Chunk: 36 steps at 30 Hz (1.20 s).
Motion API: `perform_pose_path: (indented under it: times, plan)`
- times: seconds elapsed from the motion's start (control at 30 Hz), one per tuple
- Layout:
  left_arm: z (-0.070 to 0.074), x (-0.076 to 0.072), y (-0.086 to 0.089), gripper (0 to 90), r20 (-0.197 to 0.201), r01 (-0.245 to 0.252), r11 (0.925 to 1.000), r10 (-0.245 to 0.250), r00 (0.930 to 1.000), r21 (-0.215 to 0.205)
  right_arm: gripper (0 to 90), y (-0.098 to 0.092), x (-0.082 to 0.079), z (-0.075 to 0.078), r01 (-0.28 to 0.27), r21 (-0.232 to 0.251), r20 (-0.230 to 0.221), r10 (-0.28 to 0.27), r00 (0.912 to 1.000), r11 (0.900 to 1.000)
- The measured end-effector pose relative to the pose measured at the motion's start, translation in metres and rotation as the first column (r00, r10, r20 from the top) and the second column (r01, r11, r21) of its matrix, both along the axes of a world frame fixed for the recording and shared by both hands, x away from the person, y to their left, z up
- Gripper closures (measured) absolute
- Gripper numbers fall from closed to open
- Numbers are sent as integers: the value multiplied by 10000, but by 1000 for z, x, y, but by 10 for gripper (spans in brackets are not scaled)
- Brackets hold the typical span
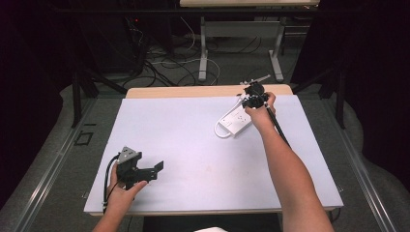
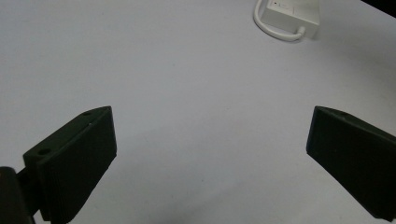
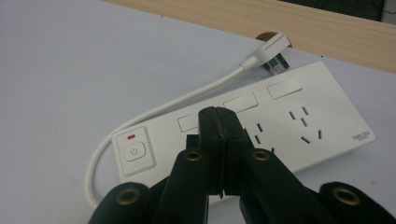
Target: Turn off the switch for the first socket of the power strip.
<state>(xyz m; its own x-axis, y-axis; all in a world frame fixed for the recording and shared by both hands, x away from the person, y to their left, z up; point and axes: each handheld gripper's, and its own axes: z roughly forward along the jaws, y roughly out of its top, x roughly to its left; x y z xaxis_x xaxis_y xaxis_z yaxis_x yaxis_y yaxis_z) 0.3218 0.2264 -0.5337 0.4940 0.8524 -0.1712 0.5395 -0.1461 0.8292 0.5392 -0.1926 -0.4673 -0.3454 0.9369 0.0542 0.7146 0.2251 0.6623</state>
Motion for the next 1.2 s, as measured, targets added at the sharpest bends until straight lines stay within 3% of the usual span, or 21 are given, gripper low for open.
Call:
perform_pose_path:
  times: [0.6,1.2]
  plan:
    - [0,-2,2,16,130,-209,9995,211,9997,-225,900,11,11,-19,155,288,-117,-152,9998,9995]
    - [1,-1,2,16,48,-29,9999,30,10000,-160,900,19,16,-33,218,328,-47,-217,9998,9992]
